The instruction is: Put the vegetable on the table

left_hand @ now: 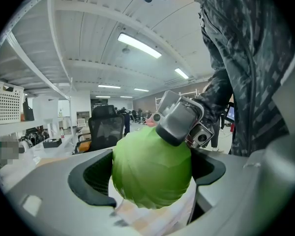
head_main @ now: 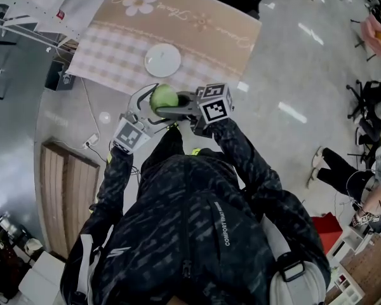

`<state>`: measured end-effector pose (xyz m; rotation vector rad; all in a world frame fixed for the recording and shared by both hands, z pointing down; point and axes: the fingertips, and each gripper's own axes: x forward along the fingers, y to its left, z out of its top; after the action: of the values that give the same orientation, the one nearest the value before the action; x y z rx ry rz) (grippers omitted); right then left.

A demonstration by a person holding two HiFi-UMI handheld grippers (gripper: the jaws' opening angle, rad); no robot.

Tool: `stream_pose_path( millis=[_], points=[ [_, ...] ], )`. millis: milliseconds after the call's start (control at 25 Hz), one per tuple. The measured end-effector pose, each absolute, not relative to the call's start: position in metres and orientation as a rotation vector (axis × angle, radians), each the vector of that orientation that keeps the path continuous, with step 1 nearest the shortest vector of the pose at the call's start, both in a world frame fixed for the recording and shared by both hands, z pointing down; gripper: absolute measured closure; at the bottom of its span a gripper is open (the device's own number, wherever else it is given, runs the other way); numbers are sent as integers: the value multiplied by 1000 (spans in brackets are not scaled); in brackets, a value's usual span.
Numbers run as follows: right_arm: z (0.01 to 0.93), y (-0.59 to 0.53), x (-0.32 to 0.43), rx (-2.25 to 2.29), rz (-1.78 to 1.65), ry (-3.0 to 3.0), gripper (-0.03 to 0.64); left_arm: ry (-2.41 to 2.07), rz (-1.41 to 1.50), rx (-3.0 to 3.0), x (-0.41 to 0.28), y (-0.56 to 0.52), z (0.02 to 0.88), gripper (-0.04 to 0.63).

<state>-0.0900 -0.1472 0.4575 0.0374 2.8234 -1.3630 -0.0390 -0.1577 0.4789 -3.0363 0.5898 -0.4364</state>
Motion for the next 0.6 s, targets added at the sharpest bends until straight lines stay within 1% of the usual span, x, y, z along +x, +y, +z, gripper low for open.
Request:
stream_pose_path(
  millis=[600],
  points=[
    [498, -208, -102, -130, -1445, 2839, 488, 510, -509, -3071, -50, -215, 518, 132]
  ],
)
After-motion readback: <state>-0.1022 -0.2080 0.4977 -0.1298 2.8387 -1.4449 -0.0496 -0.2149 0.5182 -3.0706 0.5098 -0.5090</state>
